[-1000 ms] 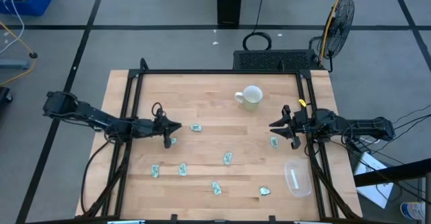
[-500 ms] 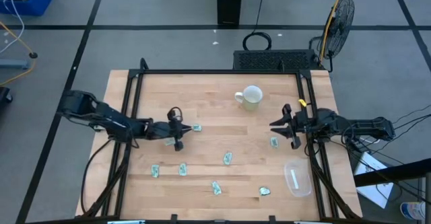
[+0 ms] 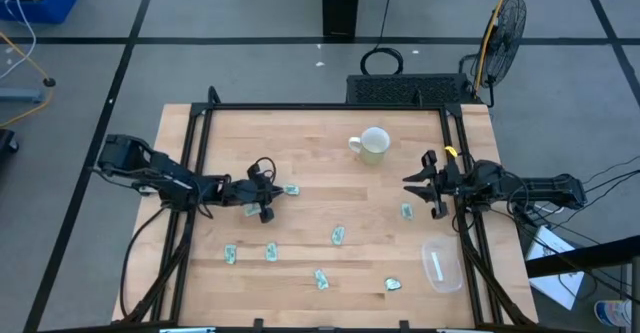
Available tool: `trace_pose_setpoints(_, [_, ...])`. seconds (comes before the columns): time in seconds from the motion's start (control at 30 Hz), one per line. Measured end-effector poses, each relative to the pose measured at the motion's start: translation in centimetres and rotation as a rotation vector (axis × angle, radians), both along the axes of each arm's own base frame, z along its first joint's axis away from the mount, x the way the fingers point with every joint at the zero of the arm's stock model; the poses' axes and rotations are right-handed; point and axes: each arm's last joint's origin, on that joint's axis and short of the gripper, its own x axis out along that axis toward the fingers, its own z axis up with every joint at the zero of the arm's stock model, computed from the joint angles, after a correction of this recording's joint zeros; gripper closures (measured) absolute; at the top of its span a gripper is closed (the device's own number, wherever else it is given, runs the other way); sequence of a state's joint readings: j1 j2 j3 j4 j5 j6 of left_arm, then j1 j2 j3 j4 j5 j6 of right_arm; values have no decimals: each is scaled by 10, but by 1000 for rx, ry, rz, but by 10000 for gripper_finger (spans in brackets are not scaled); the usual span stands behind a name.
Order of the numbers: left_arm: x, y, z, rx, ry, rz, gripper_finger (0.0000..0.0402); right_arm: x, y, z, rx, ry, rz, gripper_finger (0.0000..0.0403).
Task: Pick and place Stevia / Truvia into bins
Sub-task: Put the stevia packet into the transparent bin
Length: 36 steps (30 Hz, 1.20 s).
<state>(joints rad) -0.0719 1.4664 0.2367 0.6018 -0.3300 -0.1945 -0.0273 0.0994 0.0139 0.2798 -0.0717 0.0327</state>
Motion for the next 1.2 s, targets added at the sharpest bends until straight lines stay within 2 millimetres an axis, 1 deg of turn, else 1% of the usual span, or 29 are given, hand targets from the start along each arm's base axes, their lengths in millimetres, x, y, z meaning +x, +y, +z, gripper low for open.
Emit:
trace_pose_setpoints(0.17, [9, 1, 7, 33, -19, -35, 279, 0, -4, 0, -22, 3, -143, 313])
trace_pose_setpoints(0.27, [12, 0, 10, 67, -17, -61, 244, 1, -4, -2, -25, 23, -159, 304])
trace_pose_setpoints(0.33, [13, 0, 10, 67, 5, -61, 230, 2, -4, -2, -62, 28, -164, 292])
trace_pose_setpoints(0.4, [13, 0, 8, 57, 36, -56, 225, 1, -5, 1, -134, 2, -180, 276])
trace_pose_setpoints(0.57, [13, 1, 8, 67, 50, -52, 225, 0, -4, 15, -301, -134, -233, 230])
trace_pose_setpoints(0.67, [12, 3, 8, 47, 50, -24, 238, 0, -5, 20, -351, -180, -274, 209])
trace_pose_setpoints(0.77, [12, 4, 7, 35, 48, -18, 257, 1, -8, 19, -372, -145, -378, 197])
trace_pose_setpoints(0.87, [12, 5, 7, 3, 39, -1, 272, 5, -11, 12, -367, -34, -473, 193])
trace_pose_setpoints(0.93, [12, 5, 7, -18, 34, 14, 276, 7, -12, 9, -366, 7, -508, 193])
trace_pose_setpoints(1.13, [11, 5, -2, -16, 90, 20, 277, 11, -13, 6, -375, 50, -510, 193])
trace_pose_setpoints(1.2, [15, 4, -7, -17, 116, 19, 277, 12, -13, 8, -372, 36, -513, 193])
